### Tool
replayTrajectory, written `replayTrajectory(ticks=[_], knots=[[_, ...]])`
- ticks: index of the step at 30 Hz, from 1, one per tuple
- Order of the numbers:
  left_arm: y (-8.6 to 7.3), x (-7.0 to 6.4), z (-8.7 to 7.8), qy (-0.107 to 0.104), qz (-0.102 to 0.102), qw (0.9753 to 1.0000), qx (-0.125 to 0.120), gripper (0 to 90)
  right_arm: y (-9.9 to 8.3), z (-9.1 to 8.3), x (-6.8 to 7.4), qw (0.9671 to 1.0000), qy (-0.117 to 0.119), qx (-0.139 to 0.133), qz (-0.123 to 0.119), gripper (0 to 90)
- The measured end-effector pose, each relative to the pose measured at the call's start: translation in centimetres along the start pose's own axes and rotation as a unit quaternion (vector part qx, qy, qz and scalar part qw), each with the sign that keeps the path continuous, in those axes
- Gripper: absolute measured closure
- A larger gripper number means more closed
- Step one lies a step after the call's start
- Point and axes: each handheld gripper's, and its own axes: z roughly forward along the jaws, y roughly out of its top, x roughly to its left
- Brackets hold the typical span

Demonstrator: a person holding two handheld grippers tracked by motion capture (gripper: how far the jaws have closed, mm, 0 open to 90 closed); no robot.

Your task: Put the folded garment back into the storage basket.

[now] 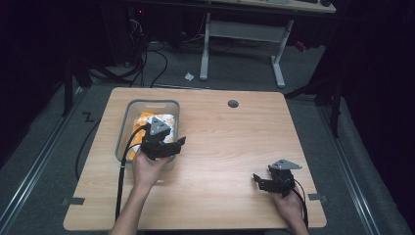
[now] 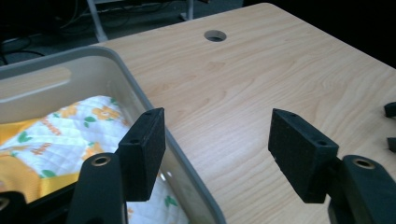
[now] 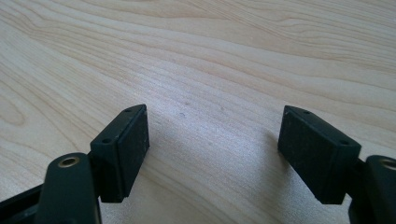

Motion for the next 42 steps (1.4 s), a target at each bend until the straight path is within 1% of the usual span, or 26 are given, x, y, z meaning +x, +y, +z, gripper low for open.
replayTrajectory(ticks=[1, 2, 3, 4, 7, 10, 11, 12, 17, 19, 20, 21, 22, 23, 24, 25, 26, 28, 30, 34, 35, 37, 38, 39, 40, 42], knots=[[0.0, 0.0, 0.0, 0.000, 0.000, 1.0000, 0.000, 37.8, 0.0, 0.0, 0.0, 1.0000, 0.000, 0.000, 0.000, 24.9], [-0.2, -0.3, 0.2, -0.010, -0.005, 0.9999, 0.001, 38.1, 0.0, 0.0, 0.0, 1.0000, 0.000, 0.000, 0.000, 24.9], [-0.2, -0.3, 0.2, -0.010, -0.005, 0.9999, 0.001, 38.2, 0.0, 0.0, 0.0, 1.0000, 0.000, 0.000, 0.000, 24.9], [-0.4, -0.5, 0.4, -0.016, -0.008, 0.9998, 0.004, 38.2, 0.0, 0.0, 0.0, 1.0000, 0.000, 0.000, 0.000, 24.9], [-0.7, -0.8, 0.9, -0.022, -0.011, 0.9997, 0.010, 38.4, 0.0, 0.0, 0.0, 1.0000, 0.000, 0.000, 0.000, 24.9], [-0.8, -1.0, 1.0, -0.023, -0.008, 0.9996, 0.016, 38.5, 0.0, 0.0, 0.0, 1.0000, 0.000, 0.000, 0.000, 24.9], [-0.8, -1.4, 1.0, -0.025, -0.003, 0.9996, 0.014, 38.7, 0.0, 0.0, 0.0, 1.0000, 0.001, 0.000, -0.002, 24.9], [-0.8, -1.6, 0.9, -0.028, -0.002, 0.9995, 0.012, 38.7, 0.0, 0.0, 0.0, 1.0000, 0.001, 0.000, -0.001, 24.9], [-1.1, -2.1, 1.0, -0.033, -0.002, 0.9994, 0.008, 38.7, 0.0, 0.0, 0.0, 1.0000, 0.001, 0.000, -0.001, 24.9], [-1.3, -2.4, 1.1, -0.038, -0.006, 0.9992, 0.008, 38.7, 0.0, 0.0, 0.0, 1.0000, 0.000, 0.000, 0.000, 24.9], [-1.5, -2.8, 1.1, -0.047, -0.006, 0.9989, 0.006, 38.7, 0.0, 0.0, 0.0, 1.0000, 0.000, 0.001, 0.000, 24.9], [-1.5, -2.8, 1.1, -0.047, -0.006, 0.9989, 0.006, 38.7, 0.0, 0.0, 0.0, 1.0000, 0.000, 0.001, 0.000, 24.9], [-1.6, -3.3, 1.1, -0.052, 0.000, 0.9987, 0.003, 38.7, 0.0, 0.0, 0.0, 1.0000, 0.000, 0.001, 0.000, 24.9], [-1.6, -3.3, 1.1, -0.052, 0.000, 0.9987, 0.003, 38.7, 0.0, 0.0, 0.0, 1.0000, 0.000, 0.001, 0.000, 24.9], [-1.7, -3.9, 0.9, -0.059, 0.006, 0.9983, 0.000, 38.7, 0.0, 0.0, 0.0, 1.0000, 0.000, 0.000, 0.000, 24.9], [-1.7, -3.9, 0.9, -0.059, 0.006, 0.9983, 0.000, 38.7, 0.0, 0.0, 0.0, 1.0000, 0.000, 0.000, 0.000, 24.9], [-1.8, -4.4, 0.8, -0.065, 0.010, 0.9978, -0.003, 38.7, 0.0, 0.0, 0.0, 1.0000, 0.000, 0.000, 0.000, 24.9], [-2.0, -4.9, 0.8, -0.069, 0.016, 0.9975, -0.004, 38.7, 0.0, 0.0, 0.0, 1.0000, 0.000, 0.000, 0.000, 24.9], [-2.2, -5.2, 1.0, -0.074, 0.016, 0.9971, -0.003, 38.7, 0.0, 0.0, 0.0, 1.0000, 0.000, 0.000, 0.000, 24.9], [-2.6, -5.8, 1.2, -0.075, 0.021, 0.9970, -0.001, 38.6, 0.0, 0.0, 0.0, 1.0000, 0.000, 0.000, 0.000, 24.9], [-2.9, -6.1, 1.5, -0.073, 0.026, 0.9970, 0.001, 38.5, 0.0, 0.0, 0.0, 1.0000, 0.000, 0.000, 0.000, 24.9], [-3.2, -6.3, 1.7, -0.070, 0.029, 0.9971, 0.005, 38.5, 0.0, 0.0, 0.0, 1.0000, 0.000, 0.000, 0.000, 24.9], [-3.7, -6.6, 2.3, -0.074, 0.025, 0.9969, 0.010, 38.5, 0.0, 0.0, 0.0, 1.0000, 0.000, 0.000, 0.000, 24.9], [-3.7, -6.6, 2.3, -0.074, 0.025, 0.9969, 0.010, 38.5, 0.0, 0.0, 0.0, 1.0000, 0.000, 0.000, 0.000, 24.9], [-4.2, -6.7, 2.9, -0.077, 0.020, 0.9967, 0.017, 38.5, 0.0, 0.0, 0.0, 1.0000, 0.000, 0.000, 0.000, 24.9], [-4.5, -6.8, 3.1, -0.074, 0.019, 0.9969, 0.020, 38.5, 0.0, 0.0, 0.0, 1.0000, 0.000, 0.000, 0.000, 24.9]])
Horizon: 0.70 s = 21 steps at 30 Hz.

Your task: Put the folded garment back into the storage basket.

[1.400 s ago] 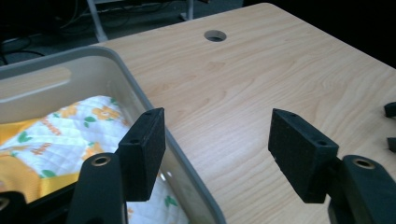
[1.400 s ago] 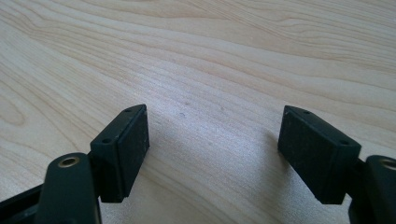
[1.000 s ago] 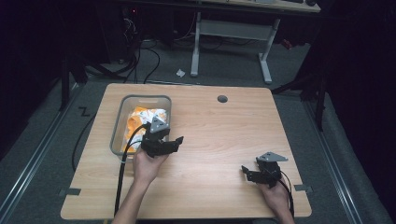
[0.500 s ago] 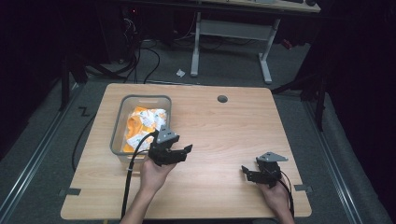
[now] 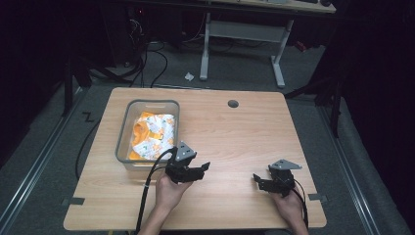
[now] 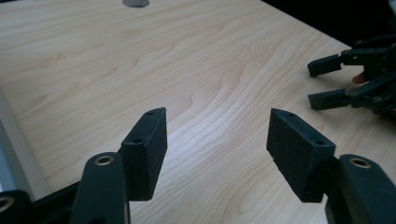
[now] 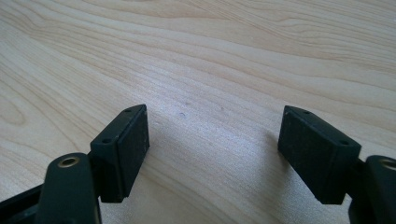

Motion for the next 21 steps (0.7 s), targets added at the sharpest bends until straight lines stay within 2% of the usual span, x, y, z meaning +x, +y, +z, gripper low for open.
replayTrajectory(ticks=[3, 4, 7, 8, 11, 12, 13, 14, 15, 16, 18, 21], knots=[[-0.8, 0.1, 0.8, -0.004, -0.009, 0.9999, 0.011, 38.3, 0.0, 0.0, 0.0, 1.0000, 0.000, 0.000, 0.000, 24.9], [-1.4, 0.0, 1.3, 0.009, -0.007, 0.9997, 0.019, 38.2, 0.0, 0.0, 0.0, 1.0000, 0.000, 0.000, 0.000, 24.9], [-2.0, 0.0, 2.0, 0.020, -0.004, 0.9993, 0.030, 38.2, 0.0, 0.0, 0.0, 1.0000, 0.000, 0.000, 0.000, 24.9], [-2.8, -0.1, 2.8, 0.046, 0.008, 0.9978, 0.046, 38.2, 0.0, 0.0, 0.0, 1.0000, 0.000, 0.000, 0.000, 24.9], [-3.4, 0.0, 3.5, 0.054, 0.011, 0.9967, 0.059, 38.2, 0.0, 0.0, 0.0, 1.0000, 0.000, 0.000, 0.000, 24.9], [-3.9, -0.1, 4.1, 0.072, 0.019, 0.9950, 0.067, 38.2, 0.0, 0.0, 0.0, 1.0000, 0.000, 0.000, 0.000, 24.9], [-3.9, -0.1, 4.1, 0.072, 0.019, 0.9950, 0.067, 38.1, 0.0, 0.0, 0.0, 1.0000, 0.000, 0.000, 0.000, 24.9], [-4.5, 0.1, 4.7, 0.084, 0.022, 0.9932, 0.078, 37.9, 0.0, 0.0, 0.0, 1.0000, 0.000, 0.000, 0.000, 24.9], [-4.5, 0.1, 4.7, 0.084, 0.022, 0.9932, 0.078, 37.2, 0.0, 0.0, 0.0, 1.0000, 0.000, 0.000, 0.000, 24.9], [-5.1, 0.3, 4.9, 0.075, 0.007, 0.9953, 0.060, 34.1, 0.0, 0.0, 0.0, 1.0000, 0.000, 0.000, 0.000, 24.9], [-5.1, 0.2, 4.9, 0.081, 0.007, 0.9948, 0.061, 34.8, 0.0, 0.0, 0.0, 1.0000, 0.000, 0.000, 0.000, 24.9], [-5.2, -0.2, 4.9, 0.086, 0.004, 0.9943, 0.063, 31.1, 0.0, 0.0, 0.0, 1.0000, -0.001, 0.000, 0.001, 24.9]])
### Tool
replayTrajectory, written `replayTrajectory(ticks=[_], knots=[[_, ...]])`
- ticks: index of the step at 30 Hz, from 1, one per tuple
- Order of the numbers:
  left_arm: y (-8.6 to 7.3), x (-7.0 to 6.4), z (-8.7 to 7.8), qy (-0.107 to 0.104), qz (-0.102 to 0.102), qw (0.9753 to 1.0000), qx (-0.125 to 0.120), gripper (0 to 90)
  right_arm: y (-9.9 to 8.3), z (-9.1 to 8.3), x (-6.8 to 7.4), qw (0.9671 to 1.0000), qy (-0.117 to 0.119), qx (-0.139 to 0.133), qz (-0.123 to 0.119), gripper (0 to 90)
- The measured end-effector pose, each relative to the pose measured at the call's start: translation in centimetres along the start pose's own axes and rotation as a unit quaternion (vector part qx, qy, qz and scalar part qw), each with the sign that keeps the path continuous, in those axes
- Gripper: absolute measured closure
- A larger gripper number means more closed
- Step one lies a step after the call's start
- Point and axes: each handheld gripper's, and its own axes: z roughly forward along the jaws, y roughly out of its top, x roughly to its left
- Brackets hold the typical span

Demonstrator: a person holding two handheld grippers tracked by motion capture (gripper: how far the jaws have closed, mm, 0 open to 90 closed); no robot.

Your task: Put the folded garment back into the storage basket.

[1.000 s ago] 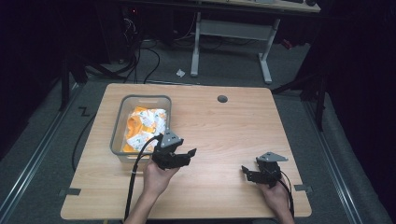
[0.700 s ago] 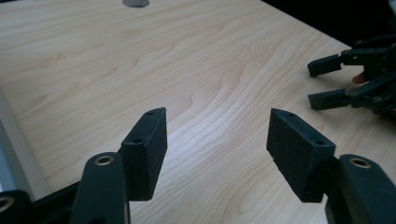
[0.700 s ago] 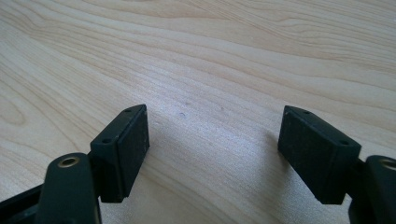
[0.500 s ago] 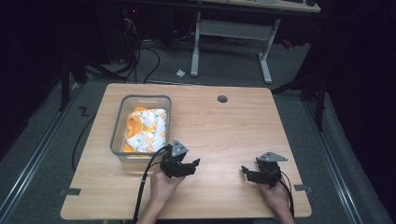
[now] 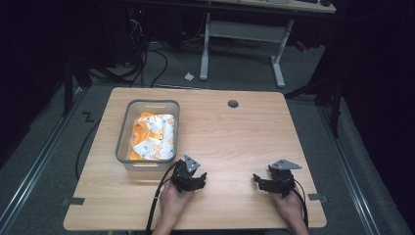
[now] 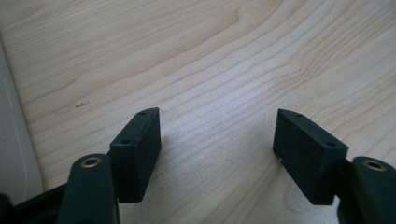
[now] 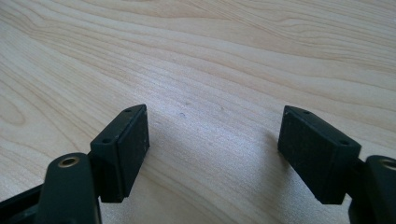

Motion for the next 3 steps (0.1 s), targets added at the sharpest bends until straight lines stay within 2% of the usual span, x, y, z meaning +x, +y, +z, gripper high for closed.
replayTrajectory(ticks=[3], knots=[[-0.07, -0.15, -0.06, 0.002, -0.003, 1.0000, 0.000, 30.3, 0.00, 0.00, -0.01, 1.0000, 0.000, 0.000, 0.000, 24.9]])
